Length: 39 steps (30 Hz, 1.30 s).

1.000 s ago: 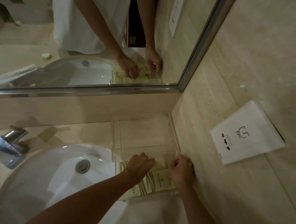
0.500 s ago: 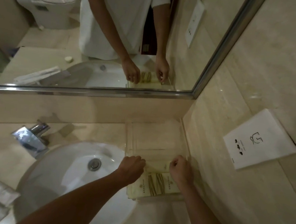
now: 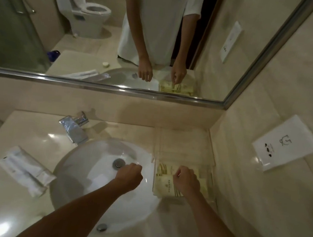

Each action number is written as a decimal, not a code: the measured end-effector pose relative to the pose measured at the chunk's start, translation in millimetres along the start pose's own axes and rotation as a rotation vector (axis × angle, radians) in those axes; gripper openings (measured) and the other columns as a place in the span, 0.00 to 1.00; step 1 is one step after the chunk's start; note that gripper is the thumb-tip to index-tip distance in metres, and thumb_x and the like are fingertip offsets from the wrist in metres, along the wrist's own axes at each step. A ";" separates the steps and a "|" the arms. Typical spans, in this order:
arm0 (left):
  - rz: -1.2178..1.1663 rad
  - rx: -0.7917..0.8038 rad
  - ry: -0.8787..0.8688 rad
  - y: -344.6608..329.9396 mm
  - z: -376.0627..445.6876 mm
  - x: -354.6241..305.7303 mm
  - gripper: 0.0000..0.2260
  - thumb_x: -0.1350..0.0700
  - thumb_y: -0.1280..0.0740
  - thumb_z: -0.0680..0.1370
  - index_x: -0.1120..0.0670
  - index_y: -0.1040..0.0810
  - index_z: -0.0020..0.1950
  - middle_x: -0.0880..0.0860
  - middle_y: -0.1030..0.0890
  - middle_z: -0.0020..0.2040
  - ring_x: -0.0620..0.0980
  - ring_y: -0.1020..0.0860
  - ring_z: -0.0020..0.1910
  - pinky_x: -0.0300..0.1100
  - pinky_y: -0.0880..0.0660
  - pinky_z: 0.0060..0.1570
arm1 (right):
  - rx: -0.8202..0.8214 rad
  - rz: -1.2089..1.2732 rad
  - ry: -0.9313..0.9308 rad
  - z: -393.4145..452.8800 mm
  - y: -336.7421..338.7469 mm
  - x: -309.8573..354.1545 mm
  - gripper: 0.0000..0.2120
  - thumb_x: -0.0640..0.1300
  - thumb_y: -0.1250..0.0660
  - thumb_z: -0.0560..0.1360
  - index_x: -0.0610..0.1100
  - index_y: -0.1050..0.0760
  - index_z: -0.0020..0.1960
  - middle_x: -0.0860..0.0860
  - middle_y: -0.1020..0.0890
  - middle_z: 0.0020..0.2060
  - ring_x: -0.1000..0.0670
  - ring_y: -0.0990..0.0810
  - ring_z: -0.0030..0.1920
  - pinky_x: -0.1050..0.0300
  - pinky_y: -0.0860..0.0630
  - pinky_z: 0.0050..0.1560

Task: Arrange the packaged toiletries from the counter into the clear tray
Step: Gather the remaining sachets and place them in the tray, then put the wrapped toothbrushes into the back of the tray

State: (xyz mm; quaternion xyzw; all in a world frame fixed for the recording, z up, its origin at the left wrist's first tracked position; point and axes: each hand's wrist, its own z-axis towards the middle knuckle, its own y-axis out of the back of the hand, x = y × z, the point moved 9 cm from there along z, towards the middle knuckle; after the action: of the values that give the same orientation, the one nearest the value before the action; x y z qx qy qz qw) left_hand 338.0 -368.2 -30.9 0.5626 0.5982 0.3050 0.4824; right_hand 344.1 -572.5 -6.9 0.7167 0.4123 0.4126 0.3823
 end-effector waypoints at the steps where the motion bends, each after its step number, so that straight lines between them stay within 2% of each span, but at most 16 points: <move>1: -0.035 0.011 0.012 -6.6 -3.1 -0.5 0.08 0.62 0.44 0.74 0.58 0.26 0.43 0.59 0.21 0.43 0.58 0.21 0.43 0.46 0.31 0.38 | 0.003 -0.018 0.000 -4.7 -0.3 -3.8 0.06 0.45 0.39 0.76 0.47 0.24 0.49 0.48 0.22 0.49 0.45 0.20 0.49 0.54 0.26 0.44; 6: -0.076 0.023 0.023 -19.2 -15.3 -7.6 0.08 0.59 0.44 0.76 0.59 0.27 0.46 0.59 0.21 0.47 0.58 0.23 0.43 0.46 0.29 0.40 | 0.006 -0.044 0.045 -17.3 -1.9 -8.5 0.06 0.46 0.39 0.75 0.47 0.25 0.49 0.47 0.22 0.51 0.44 0.21 0.50 0.52 0.24 0.48; 11: -0.099 0.008 0.085 -15.1 -33.3 18.9 0.07 0.60 0.43 0.76 0.60 0.27 0.45 0.60 0.21 0.47 0.59 0.24 0.42 0.46 0.31 0.41 | 0.031 -0.053 0.128 -27.1 -12.9 27.1 0.08 0.44 0.40 0.76 0.45 0.24 0.51 0.46 0.21 0.51 0.42 0.21 0.51 0.53 0.26 0.48; 16: -0.124 -0.050 0.183 -12.6 -70.4 78.5 0.07 0.57 0.43 0.76 0.58 0.27 0.45 0.58 0.22 0.46 0.55 0.26 0.40 0.46 0.30 0.42 | 0.092 -0.088 0.255 -50.3 -40.5 85.1 0.05 0.44 0.40 0.75 0.46 0.26 0.48 0.45 0.21 0.51 0.42 0.22 0.52 0.54 0.28 0.47; 20: -0.167 -0.060 0.288 -16.3 -103.7 137.4 0.09 0.56 0.43 0.76 0.59 0.26 0.48 0.60 0.21 0.50 0.59 0.23 0.47 0.46 0.29 0.44 | 0.122 -0.108 0.336 -71.9 -64.6 137.1 0.06 0.43 0.40 0.74 0.46 0.25 0.47 0.46 0.20 0.48 0.43 0.21 0.49 0.55 0.27 0.45; 24: -0.185 -0.059 0.360 -11.3 -134.9 193.3 0.10 0.57 0.42 0.76 0.58 0.24 0.52 0.60 0.21 0.54 0.59 0.22 0.53 0.50 0.26 0.52 | 0.150 -0.136 0.417 -95.1 -90.4 188.6 0.08 0.44 0.41 0.76 0.43 0.25 0.49 0.45 0.20 0.49 0.43 0.21 0.49 0.55 0.28 0.44; 27: -0.225 -0.060 0.405 -10.7 -154.0 235.4 0.10 0.56 0.43 0.75 0.57 0.25 0.52 0.58 0.21 0.55 0.59 0.22 0.53 0.49 0.25 0.49 | 0.168 -0.154 0.481 -112.2 -107.4 227.3 0.10 0.44 0.42 0.78 0.41 0.25 0.52 0.44 0.21 0.50 0.42 0.21 0.51 0.55 0.28 0.46; 31: -0.193 -0.066 0.384 -13.1 -170.5 284.6 0.12 0.57 0.40 0.76 0.56 0.28 0.58 0.57 0.26 0.59 0.58 0.28 0.59 0.51 0.26 0.50 | 0.224 -0.154 0.510 -128.0 -136.8 270.5 0.08 0.44 0.40 0.77 0.42 0.25 0.52 0.43 0.21 0.51 0.41 0.21 0.51 0.53 0.26 0.47; 34: -0.079 -0.147 0.344 -11.2 -174.5 316.9 0.18 0.59 0.37 0.73 0.57 0.30 0.63 0.57 0.28 0.64 0.59 0.29 0.60 0.52 0.25 0.48 | 0.248 -0.178 0.526 -138.4 -156.9 296.5 0.08 0.45 0.40 0.77 0.43 0.26 0.50 0.44 0.20 0.49 0.42 0.21 0.50 0.52 0.23 0.47; 36: -0.038 -0.159 0.319 -10.2 -172.3 333.0 0.22 0.61 0.36 0.72 0.56 0.31 0.66 0.57 0.28 0.65 0.59 0.29 0.61 0.52 0.26 0.50 | 0.258 -0.206 0.526 -143.3 -168.1 309.7 0.08 0.45 0.41 0.77 0.43 0.26 0.51 0.44 0.21 0.49 0.42 0.22 0.50 0.53 0.26 0.47; 39: -0.025 -0.141 0.278 -10.7 -166.5 352.1 0.18 0.62 0.38 0.75 0.56 0.31 0.65 0.55 0.28 0.65 0.57 0.29 0.61 0.52 0.27 0.52 | 0.270 -0.231 0.508 -146.2 -182.8 326.3 0.08 0.45 0.41 0.77 0.44 0.26 0.52 0.44 0.23 0.51 0.42 0.23 0.51 0.52 0.27 0.50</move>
State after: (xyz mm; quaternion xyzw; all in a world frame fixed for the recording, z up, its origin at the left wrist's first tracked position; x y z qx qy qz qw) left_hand 215.3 0.0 -64.9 0.4720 0.6434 0.4151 0.4369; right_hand 265.4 -179.1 -25.4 0.5835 0.6244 0.4739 0.2125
